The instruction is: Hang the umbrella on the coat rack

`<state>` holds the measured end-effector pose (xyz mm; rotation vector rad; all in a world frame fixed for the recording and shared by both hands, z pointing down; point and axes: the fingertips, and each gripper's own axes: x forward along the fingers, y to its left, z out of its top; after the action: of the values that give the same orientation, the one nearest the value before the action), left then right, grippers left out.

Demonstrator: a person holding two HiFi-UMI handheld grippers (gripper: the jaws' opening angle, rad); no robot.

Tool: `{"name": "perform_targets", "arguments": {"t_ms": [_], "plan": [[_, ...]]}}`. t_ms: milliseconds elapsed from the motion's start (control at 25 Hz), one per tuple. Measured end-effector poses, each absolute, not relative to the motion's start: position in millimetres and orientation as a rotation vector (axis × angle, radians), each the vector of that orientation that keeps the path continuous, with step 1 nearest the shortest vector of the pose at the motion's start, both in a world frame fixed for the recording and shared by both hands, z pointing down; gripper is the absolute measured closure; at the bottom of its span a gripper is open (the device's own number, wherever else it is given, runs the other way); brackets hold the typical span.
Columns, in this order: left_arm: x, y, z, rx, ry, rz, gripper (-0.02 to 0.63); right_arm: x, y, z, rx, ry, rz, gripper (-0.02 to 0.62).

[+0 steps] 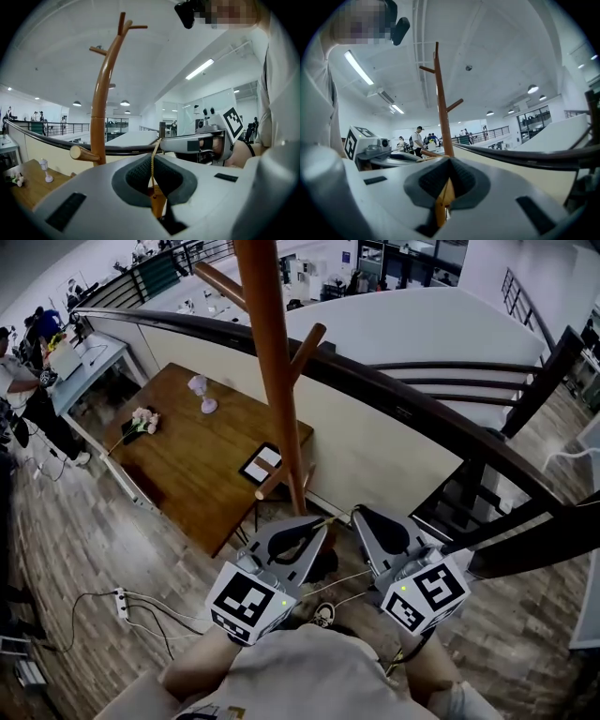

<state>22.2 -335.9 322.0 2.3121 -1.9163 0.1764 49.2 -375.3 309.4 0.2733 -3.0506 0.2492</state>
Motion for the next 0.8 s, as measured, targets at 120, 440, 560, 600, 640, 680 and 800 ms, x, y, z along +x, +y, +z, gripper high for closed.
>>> {"name": "perform_targets", "arguments": {"t_ms": [120,440,560,600,640,680,800], "plan": [[28,-343,334,2.351,-1.857,0.157,0.606,48,-385,324,0.276,-3.032,0.288,0.589],[23,-356,399,2.250,-1.841,0.191,0.606,35,-400,383,0.270,-2.947,0.339,0.589],[19,-364,429,2.212,-1.827,0.201,0.606,31,-409,412,0.267,-2.919,0.361,0.589],[18,-367,440,2.193,-1.815,0.201,0.606,30,-412,423,0.269,-2.906,0.373,0.589],[16,-370,451,2.172,-1.806,0.200,0.606,28,-415,433,0.269,-2.893,0.383,0.589],[15,-372,462,2.151,-1.798,0.196,0.606,27,-418,444,0.269,-2.882,0.391,0.589],[11,-377,492,2.098,-1.776,0.183,0.606,22,-423,474,0.269,-2.855,0.420,0.591]]}}
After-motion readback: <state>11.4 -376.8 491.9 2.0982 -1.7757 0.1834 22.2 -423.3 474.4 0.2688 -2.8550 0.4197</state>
